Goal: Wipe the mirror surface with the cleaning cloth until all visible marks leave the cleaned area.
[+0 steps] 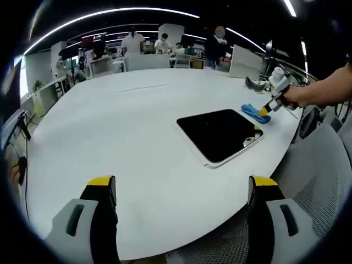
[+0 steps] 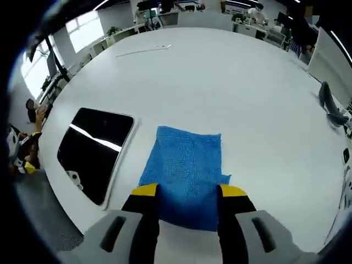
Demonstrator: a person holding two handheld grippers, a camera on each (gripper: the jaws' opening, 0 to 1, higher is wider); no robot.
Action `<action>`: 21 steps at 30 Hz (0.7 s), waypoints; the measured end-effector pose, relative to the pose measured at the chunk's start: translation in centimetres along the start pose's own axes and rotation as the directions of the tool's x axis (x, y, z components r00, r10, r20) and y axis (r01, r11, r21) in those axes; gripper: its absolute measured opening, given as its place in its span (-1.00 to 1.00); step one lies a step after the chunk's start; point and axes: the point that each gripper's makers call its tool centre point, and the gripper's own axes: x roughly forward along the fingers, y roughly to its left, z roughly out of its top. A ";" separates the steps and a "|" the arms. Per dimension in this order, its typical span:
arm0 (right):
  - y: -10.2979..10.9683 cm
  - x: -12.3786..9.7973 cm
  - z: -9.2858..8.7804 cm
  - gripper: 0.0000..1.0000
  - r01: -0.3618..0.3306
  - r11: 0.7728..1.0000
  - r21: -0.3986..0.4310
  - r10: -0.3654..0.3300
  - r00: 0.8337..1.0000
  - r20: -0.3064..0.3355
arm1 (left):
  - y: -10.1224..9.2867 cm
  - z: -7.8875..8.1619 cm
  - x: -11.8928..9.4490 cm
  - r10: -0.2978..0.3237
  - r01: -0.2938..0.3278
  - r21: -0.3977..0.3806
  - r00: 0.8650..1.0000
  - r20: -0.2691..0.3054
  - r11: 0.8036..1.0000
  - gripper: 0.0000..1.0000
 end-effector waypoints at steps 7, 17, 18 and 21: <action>1.5 -3.1 2.9 0.43 -0.063 0.991 -0.115 0.087 0.973 0.212 | 0.3 0.5 -0.1 0.011 -0.011 -0.005 1.000 0.023 1.000 0.98; 1.6 -6.3 -0.2 0.90 -0.128 0.977 -0.170 0.182 0.918 0.353 | -0.2 0.8 -0.6 0.015 -0.015 -0.003 0.999 0.037 1.000 0.98; 2.0 -6.7 -0.8 0.93 -0.147 0.974 -0.174 0.202 0.912 0.356 | -0.4 0.6 -0.7 0.012 -0.012 -0.003 1.000 0.029 1.000 0.98; 3.0 -8.1 -1.9 0.97 -0.152 0.959 -0.239 0.233 0.903 0.360 | -1.3 0.2 -1.2 -0.004 0.003 0.033 1.000 0.020 0.999 0.98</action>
